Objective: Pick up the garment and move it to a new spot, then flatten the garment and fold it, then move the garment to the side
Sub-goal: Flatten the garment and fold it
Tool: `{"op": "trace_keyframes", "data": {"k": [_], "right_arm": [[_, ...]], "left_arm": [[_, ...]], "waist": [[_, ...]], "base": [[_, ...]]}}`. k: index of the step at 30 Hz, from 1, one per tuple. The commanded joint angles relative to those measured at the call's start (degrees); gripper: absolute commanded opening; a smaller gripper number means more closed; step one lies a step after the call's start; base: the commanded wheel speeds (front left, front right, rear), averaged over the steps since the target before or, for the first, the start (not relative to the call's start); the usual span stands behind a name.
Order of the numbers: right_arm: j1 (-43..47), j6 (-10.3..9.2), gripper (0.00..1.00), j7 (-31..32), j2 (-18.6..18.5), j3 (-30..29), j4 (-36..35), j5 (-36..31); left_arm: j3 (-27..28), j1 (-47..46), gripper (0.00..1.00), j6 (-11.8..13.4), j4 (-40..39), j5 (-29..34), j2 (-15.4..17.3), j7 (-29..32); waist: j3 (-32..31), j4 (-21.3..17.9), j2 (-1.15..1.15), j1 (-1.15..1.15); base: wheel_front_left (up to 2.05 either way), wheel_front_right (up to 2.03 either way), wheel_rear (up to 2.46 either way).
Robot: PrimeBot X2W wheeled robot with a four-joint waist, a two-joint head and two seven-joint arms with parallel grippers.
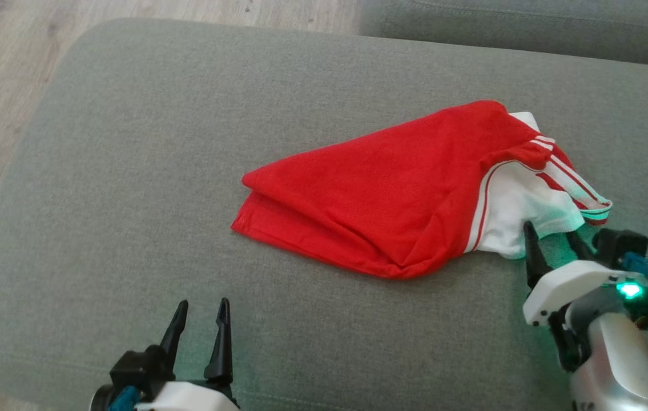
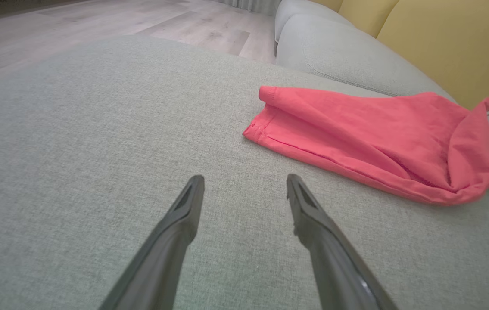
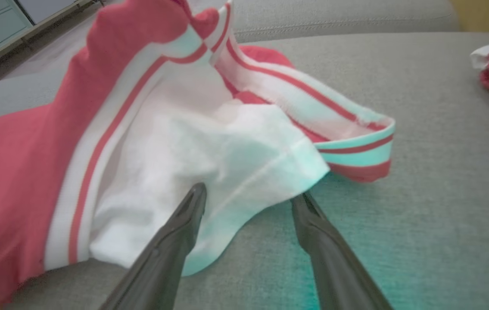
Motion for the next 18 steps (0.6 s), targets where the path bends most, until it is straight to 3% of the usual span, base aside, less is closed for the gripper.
{"op": "trace_keyframes", "data": {"k": [1,2,3,4,12,18], "right_arm": [[-2.4,0.43,0.77,-0.6,0.0,1.9,-1.3,0.6],[-2.7,0.43,0.47,-0.8,0.0,2.3,-0.9,1.1],[-2.9,0.43,0.32,-1.2,0.0,2.9,-0.9,1.5],[-3.1,0.43,0.03,-1.6,0.0,3.3,-0.9,2.0],[-2.0,0.43,0.00,-4.6,0.1,6.4,-5.1,4.2],[4.8,0.43,0.00,-3.1,0.1,5.6,-13.8,6.1]], "left_arm": [[2.1,-2.3,1.00,-0.1,-1.3,0.5,0.3,-0.5],[2.1,-2.3,1.00,-0.1,-1.2,0.5,0.3,-0.5],[2.2,-2.3,1.00,0.0,-1.2,0.5,0.4,-0.5],[2.3,-2.3,1.00,0.1,-1.2,0.5,0.4,-0.5],[2.4,-1.7,1.00,0.3,-1.2,0.5,0.4,-0.5],[2.8,-0.8,1.00,0.5,-1.1,0.1,0.7,-0.6]], "waist": [[0.1,0.1,0.00,0.00],[0.1,0.1,0.00,0.00],[0.0,0.0,0.00,0.00],[0.0,-0.1,0.00,0.00],[-1.4,-2.5,0.00,0.00],[-3.6,-4.8,0.00,0.00]], "base": [[0.00,0.00,0.00],[0.00,0.00,0.00],[0.00,0.00,0.00],[0.00,0.00,0.00],[0.00,0.00,0.00],[0.00,0.00,0.00]]}}
